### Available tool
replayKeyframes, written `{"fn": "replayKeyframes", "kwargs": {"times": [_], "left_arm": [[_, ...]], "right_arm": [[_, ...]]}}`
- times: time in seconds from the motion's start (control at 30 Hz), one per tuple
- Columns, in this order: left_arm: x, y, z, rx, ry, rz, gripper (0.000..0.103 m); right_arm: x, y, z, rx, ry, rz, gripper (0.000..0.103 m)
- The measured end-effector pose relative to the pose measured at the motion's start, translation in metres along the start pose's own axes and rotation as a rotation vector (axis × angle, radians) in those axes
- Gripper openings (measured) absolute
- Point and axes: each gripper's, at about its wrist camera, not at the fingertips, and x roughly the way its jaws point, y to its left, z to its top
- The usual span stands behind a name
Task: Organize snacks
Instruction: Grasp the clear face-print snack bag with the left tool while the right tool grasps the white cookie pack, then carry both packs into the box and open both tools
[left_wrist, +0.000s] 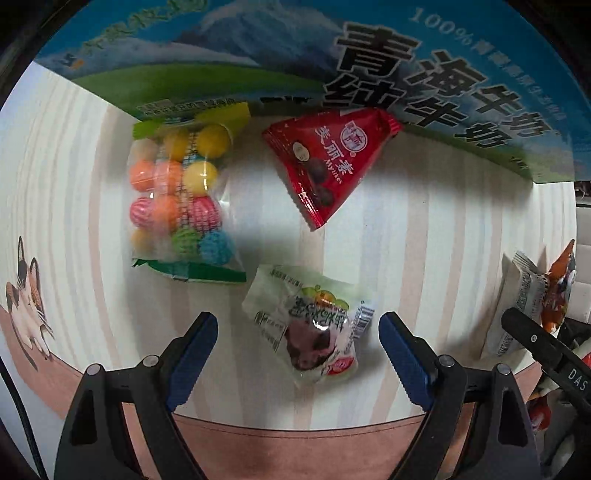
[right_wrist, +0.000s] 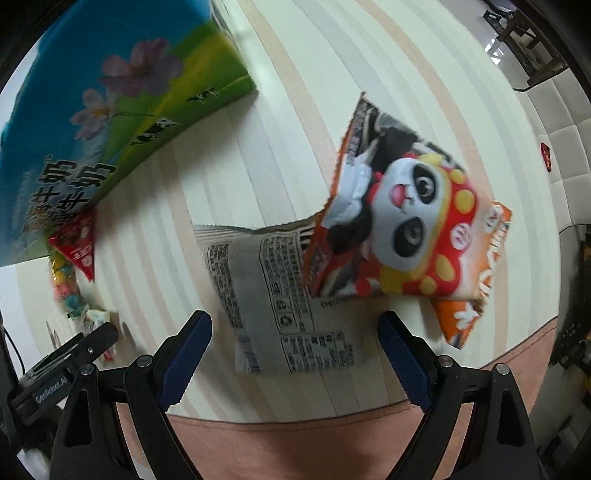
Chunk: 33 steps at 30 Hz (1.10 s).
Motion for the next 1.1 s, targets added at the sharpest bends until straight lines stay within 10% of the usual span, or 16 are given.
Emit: {"fn": "replayKeyframes", "kwargs": {"times": [0.2, 0.77, 1.1], "left_arm": [[0.003, -0.007, -0.005, 0.017, 0.004, -0.022, 0.057], [0.015, -0.012, -0.111, 0.045, 0.091, -0.086, 0.056], [0.032, 0.001, -0.14, 0.023, 0.125, -0.148, 0.059]], "right_arm": [[0.0, 0.018, -0.008, -0.068, -0.021, -0.079, 0.075], [0.014, 0.017, -0.082, -0.172, 0.123, -0.066, 0.071], [0.025, 0.033, -0.069, -0.175, 0.147, -0.077, 0.079]]}}
